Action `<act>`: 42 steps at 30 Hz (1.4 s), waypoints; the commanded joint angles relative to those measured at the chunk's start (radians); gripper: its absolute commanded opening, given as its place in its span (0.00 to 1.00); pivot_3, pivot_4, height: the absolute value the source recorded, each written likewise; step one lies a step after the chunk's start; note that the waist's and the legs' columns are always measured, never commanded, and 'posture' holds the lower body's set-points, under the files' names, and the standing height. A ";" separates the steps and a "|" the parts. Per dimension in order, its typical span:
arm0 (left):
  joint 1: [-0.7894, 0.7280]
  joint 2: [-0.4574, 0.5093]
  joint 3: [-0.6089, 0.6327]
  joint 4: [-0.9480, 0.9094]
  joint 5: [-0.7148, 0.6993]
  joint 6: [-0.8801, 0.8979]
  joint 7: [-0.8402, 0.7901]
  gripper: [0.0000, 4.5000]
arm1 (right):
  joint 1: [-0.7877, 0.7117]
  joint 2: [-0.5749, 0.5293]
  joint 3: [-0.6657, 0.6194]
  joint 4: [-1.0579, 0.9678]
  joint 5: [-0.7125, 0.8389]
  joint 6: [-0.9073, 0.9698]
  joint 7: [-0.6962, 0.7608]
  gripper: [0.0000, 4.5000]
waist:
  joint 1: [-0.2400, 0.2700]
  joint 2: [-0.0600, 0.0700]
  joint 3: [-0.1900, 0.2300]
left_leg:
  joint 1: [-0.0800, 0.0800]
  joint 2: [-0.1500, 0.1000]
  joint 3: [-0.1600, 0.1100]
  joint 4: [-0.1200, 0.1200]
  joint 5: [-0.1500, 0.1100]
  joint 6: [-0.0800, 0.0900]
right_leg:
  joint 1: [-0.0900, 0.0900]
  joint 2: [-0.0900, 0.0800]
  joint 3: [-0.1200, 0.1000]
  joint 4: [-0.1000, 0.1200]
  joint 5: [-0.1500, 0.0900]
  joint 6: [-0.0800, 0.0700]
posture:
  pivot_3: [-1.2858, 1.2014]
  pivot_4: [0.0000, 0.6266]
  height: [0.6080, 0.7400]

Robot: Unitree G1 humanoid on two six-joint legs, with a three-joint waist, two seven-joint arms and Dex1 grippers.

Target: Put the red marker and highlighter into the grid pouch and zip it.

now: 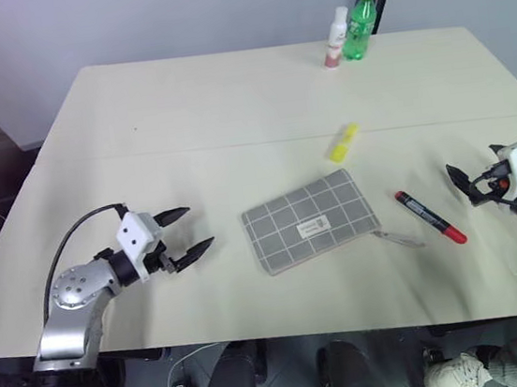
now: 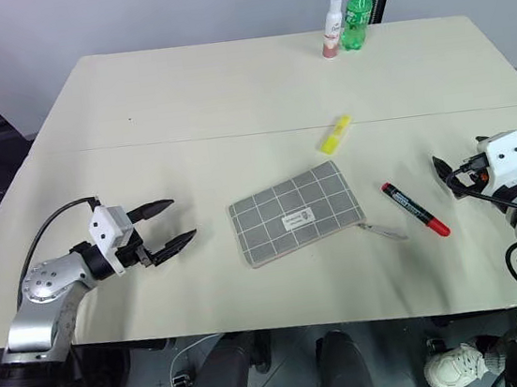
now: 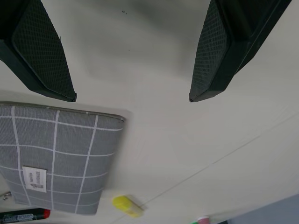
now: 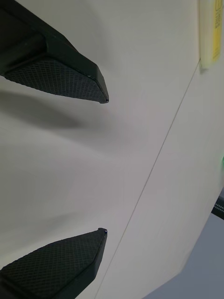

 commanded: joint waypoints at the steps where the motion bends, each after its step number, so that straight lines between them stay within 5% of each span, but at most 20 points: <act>1: 0.005 0.006 0.031 -0.035 -0.014 -0.027 0.002 0.90 | 0.000 -0.020 -0.030 -0.013 0.019 -0.016 -0.002 0.99 | 0.000 0.000 0.000 | 0.000 0.000 0.000 0.000 0.000 0.000 | 0.000 0.000 0.000 0.000 0.000 0.000 | 0.52 0.24 1.00; 32: 0.034 0.007 -0.006 -0.012 0.035 -0.252 -0.068 0.90 | 0.035 -0.039 -0.055 -0.023 0.054 -0.023 0.024 0.99 | -0.001 0.001 0.000 | 0.000 0.000 0.000 0.000 0.000 0.000 | 0.000 0.000 0.000 0.000 0.000 0.000 | 0.52 0.24 1.00; 35: 0.009 0.018 -0.032 0.054 0.141 -0.425 -0.069 0.91 | 0.084 0.008 -0.052 -0.228 0.208 0.077 0.144 0.79 | 0.000 0.001 -0.001 | 0.000 0.000 0.000 0.000 0.000 0.000 | 0.000 0.000 0.000 0.000 0.000 0.000 | 0.52 0.24 1.00; 37: -0.013 0.014 -0.050 0.099 0.174 -0.501 -0.071 0.91 | 0.153 0.047 0.004 -0.472 0.321 0.171 0.212 0.56 | -0.001 0.002 -0.001 | 0.000 0.001 0.000 -0.001 0.000 0.000 | 0.000 0.000 0.000 0.000 0.000 0.000 | 0.52 0.24 1.00; 42: -0.073 -0.014 -0.134 0.237 0.336 -0.756 -0.012 0.91 | 0.258 0.114 0.229 -0.712 0.188 0.192 0.202 0.01 | 0.000 0.003 -0.002 | 0.000 0.001 0.000 -0.002 0.000 0.000 | -0.001 -0.001 0.001 0.000 -0.001 -0.001 | 0.52 0.24 1.00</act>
